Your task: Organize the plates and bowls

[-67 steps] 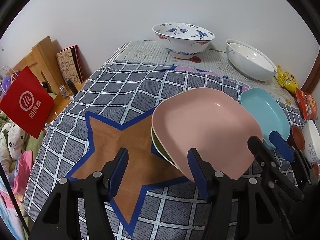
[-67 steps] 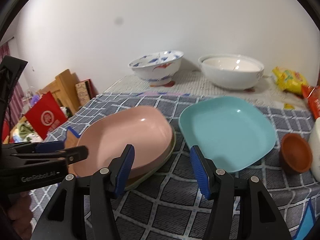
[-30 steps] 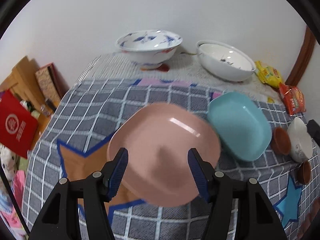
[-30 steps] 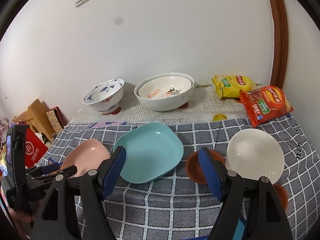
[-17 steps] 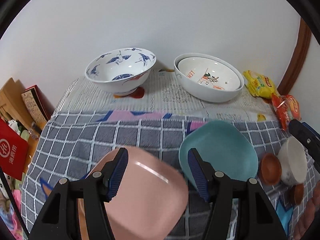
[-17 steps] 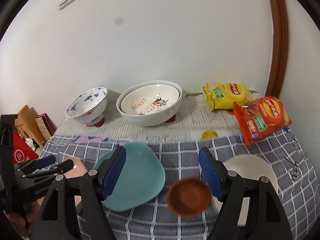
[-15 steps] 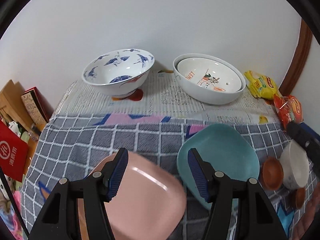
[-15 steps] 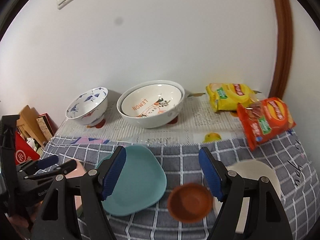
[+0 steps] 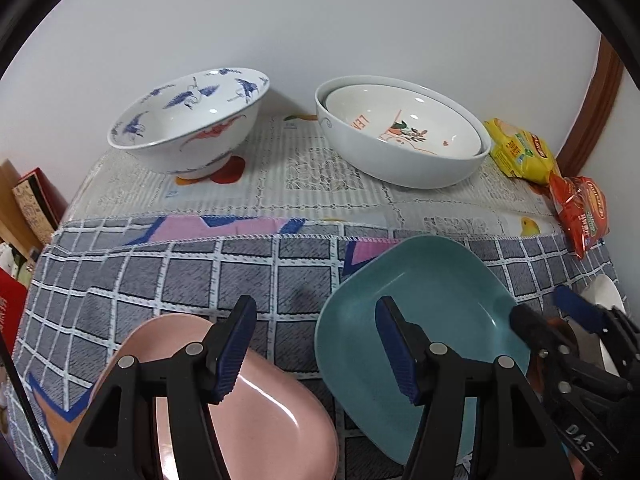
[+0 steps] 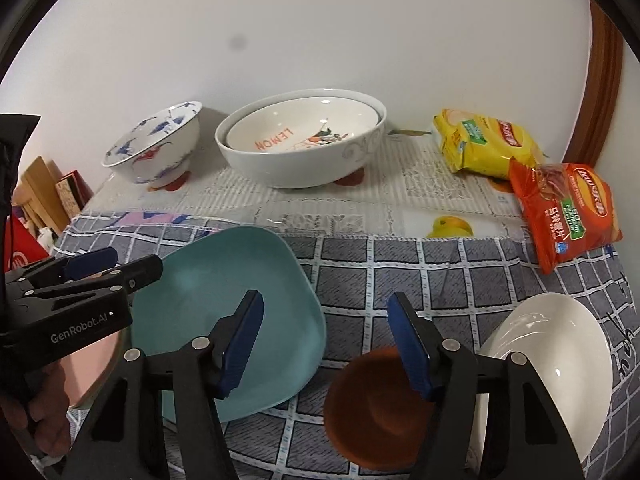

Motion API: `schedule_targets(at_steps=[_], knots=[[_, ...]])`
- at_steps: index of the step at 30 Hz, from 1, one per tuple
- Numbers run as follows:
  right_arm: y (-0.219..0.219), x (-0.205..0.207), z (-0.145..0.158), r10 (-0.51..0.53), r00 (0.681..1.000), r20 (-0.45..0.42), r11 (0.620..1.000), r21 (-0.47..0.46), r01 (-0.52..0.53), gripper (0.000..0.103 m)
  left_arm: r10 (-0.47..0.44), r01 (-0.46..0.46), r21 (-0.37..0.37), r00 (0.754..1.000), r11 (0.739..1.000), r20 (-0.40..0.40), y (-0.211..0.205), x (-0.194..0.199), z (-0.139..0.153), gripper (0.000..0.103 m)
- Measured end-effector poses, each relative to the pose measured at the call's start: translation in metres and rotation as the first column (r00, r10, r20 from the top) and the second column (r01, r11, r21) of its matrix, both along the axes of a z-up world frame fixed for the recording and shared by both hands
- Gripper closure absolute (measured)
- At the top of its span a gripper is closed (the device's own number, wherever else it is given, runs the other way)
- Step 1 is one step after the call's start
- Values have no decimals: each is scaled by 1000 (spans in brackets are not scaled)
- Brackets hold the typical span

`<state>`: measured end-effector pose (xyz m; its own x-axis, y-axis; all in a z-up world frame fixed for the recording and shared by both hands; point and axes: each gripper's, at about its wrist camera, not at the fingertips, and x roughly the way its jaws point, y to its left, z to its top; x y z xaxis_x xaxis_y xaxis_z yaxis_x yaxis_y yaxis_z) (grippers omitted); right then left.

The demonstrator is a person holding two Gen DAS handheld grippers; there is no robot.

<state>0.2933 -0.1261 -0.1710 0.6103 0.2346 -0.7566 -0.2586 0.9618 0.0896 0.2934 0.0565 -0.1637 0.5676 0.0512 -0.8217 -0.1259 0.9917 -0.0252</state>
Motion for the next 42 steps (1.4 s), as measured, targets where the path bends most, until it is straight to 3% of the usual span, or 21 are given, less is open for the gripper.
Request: schedule_targets(at_steps=[2, 6, 11, 23, 24, 26, 30, 42], knots=[[3, 1, -5, 4, 1000, -16, 1000, -14, -5, 48, -4, 4, -23, 1000, 1000, -5, 2, 1, -2, 48], [5, 5, -13, -4, 999, -44, 999, -33, 2, 53, -19, 18, -60, 1000, 998, -23, 1, 3, -8, 54], [8, 9, -19, -13, 999, -50, 999, -48, 10, 62, -28, 27, -28, 999, 999, -38, -6, 3, -13, 57], [16, 13, -27, 14, 998, -59, 998, -63, -18, 68, -33, 30, -39, 998, 999, -62, -7, 7, -22, 74], [17, 14, -27, 15, 998, -60, 998, -63, -19, 69, -36, 33, -42, 997, 999, -64, -8, 7, -23, 75], [18, 16, -28, 21, 998, -64, 998, -57, -25, 85, -30, 28, -23, 998, 999, -61, -8, 7, -24, 80], [19, 16, -30, 4, 999, -49, 997, -71, -8, 89, -14, 14, 0, 999, 1000, -46, -4, 7, -23, 93], [-6, 9, -7, -36, 999, -25, 990, 139, 39, 91, -17, 17, 14, 1000, 1000, -7, -8, -11, 12, 94]])
